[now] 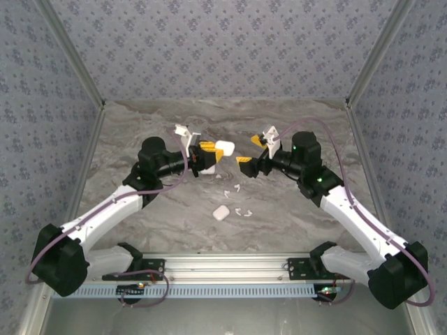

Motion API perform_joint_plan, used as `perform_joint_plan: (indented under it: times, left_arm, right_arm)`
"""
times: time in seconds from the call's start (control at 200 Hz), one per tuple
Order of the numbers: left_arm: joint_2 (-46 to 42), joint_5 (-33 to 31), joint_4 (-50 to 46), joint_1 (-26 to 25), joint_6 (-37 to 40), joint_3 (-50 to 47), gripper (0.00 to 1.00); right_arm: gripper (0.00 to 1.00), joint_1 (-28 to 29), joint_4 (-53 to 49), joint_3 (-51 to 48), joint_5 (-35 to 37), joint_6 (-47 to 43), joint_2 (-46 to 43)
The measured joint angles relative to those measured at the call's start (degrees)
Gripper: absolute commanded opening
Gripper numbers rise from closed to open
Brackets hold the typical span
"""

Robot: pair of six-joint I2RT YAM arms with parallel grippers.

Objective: Insert wireless bluetooth earbuds into charging case

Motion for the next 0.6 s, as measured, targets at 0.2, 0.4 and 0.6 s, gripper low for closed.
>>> perform_joint_plan:
  times: [0.2,0.4,0.6]
  left_arm:
    - [0.0,0.1,-0.5,-0.4,4.9,0.4,0.05]
    - [0.0,0.3,-1.0,-0.8,6.7,0.8,0.04]
    - [-0.1,0.3,-1.4,-1.1,7.6,0.9,0.02]
  right_arm:
    - [0.85,-0.1,0.7,0.7,-0.6,2.1,0.1]
    - [0.82,-0.2,1.2,2.8,-0.7,2.8,1.6]
    - [0.79,-0.2,1.1,4.1,-0.7,3.2,3.2]
